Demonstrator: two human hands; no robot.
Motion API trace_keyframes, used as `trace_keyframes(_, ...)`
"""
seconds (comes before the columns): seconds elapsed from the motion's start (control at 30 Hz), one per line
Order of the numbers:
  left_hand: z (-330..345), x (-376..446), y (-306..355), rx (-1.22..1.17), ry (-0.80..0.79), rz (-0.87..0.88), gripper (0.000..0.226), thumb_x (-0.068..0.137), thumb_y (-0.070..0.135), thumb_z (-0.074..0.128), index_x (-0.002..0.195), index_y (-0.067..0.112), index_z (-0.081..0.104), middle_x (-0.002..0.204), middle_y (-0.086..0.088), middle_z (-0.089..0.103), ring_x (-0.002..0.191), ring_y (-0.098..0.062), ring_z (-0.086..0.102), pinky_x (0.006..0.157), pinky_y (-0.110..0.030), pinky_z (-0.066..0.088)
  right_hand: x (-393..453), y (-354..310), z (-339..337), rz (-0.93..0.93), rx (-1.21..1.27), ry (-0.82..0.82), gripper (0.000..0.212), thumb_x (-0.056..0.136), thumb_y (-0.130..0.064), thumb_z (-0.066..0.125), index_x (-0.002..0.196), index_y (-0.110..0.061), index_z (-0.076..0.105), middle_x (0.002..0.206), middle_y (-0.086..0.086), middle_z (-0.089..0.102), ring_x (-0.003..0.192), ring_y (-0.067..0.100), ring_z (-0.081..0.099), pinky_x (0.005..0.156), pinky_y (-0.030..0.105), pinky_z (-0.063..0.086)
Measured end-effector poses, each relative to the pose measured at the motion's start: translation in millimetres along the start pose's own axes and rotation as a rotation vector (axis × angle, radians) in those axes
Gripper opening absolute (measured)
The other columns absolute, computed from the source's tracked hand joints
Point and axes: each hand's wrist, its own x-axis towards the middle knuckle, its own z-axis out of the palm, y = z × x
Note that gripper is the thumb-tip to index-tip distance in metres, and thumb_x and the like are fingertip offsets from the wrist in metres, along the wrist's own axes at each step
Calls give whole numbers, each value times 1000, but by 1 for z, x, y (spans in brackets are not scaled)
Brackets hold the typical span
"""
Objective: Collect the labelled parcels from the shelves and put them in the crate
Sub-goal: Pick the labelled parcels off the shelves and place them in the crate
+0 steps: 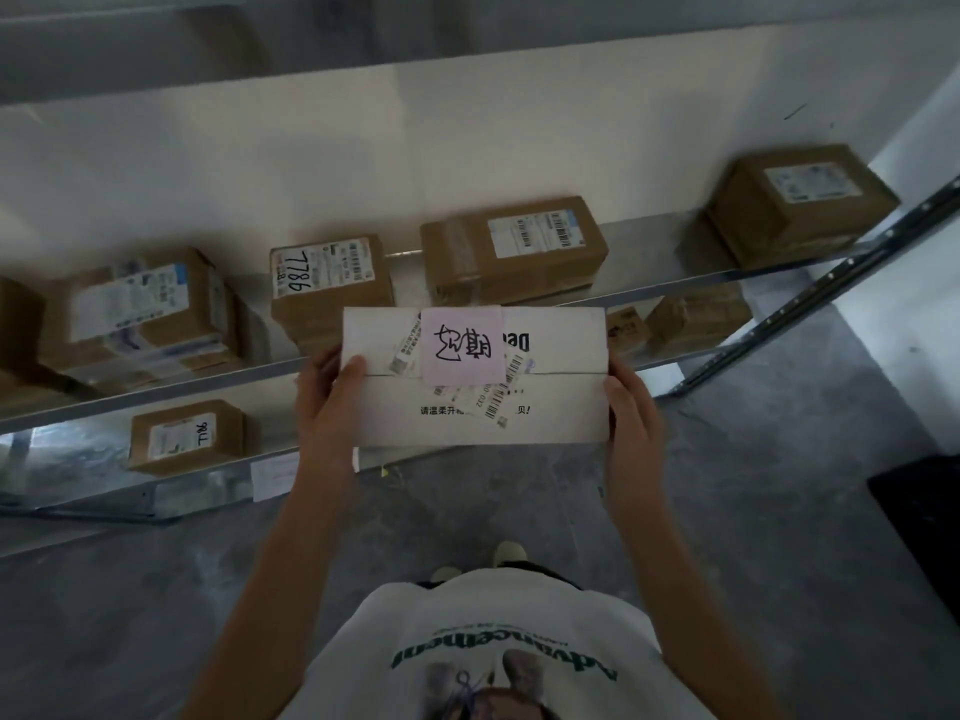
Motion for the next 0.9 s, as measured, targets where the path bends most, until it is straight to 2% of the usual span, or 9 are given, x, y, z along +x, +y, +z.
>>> trace_keyframes(0.1,0,5,-1,12,-85,20,31,93,18,54,124,22,59,122,4,64,110,-19,58,90,-33,48,-12,1,-2,10,36,46,37,93,-33,50,127,-25,62,123,-4,67,114,19,62,98,53,50)
trace_keyframes(0.17,0,7,-3,31,-167,37,36,90,25,53,125,26,60,124,7,64,114,-18,57,94,-36,45,-21,2,-5,24,42,96,31,93,-34,52,122,-33,64,121,-8,68,113,14,63,99,48,50)
trace_keyframes(0.3,9,10,-11,91,-311,14,39,92,31,50,131,34,56,125,17,60,116,-11,53,95,-34,43,-38,7,-16,48,49,218,32,90,-37,54,119,-36,64,119,-10,68,112,13,62,100,44,50)
trace_keyframes(0.43,28,2,-12,106,-468,35,47,87,35,50,134,28,54,131,9,59,117,-11,55,89,-29,43,-54,9,-36,60,51,297,40,90,-36,52,128,-30,62,123,-6,67,115,17,60,99,45,50)
trace_keyframes(0.5,41,-4,-12,113,-503,36,46,86,35,50,132,33,54,131,10,58,115,-7,54,88,-27,44,-57,9,-48,48,58,334,31,98,-28,51,126,-30,61,123,-6,67,112,13,61,92,37,52)
trace_keyframes(0.63,73,-18,-13,143,-609,66,39,96,27,48,133,38,50,131,14,54,105,10,54,82,-19,43,-51,6,-73,31,102,422,35,100,-18,47,133,-25,57,124,-9,65,104,-1,60,83,20,47)
trace_keyframes(0.73,102,-27,-18,175,-668,77,42,98,24,46,138,35,46,132,13,55,108,4,55,86,-25,48,-40,4,-94,33,117,437,36,100,-17,46,133,-24,57,120,-11,65,92,-11,61,69,8,49)
trace_keyframes(0.83,133,-36,-29,208,-670,66,42,97,23,46,137,37,47,132,13,55,115,-4,54,93,-33,48,-25,5,-123,46,114,450,38,100,-21,46,137,-27,55,125,-10,63,99,-7,61,75,14,49)
trace_keyframes(0.9,158,-45,-35,234,-672,62,41,98,22,45,135,39,47,131,14,55,113,-2,54,90,-29,48,-12,6,-145,50,114,445,39,101,-22,46,138,-28,53,126,-10,62,106,-1,58,82,21,47)
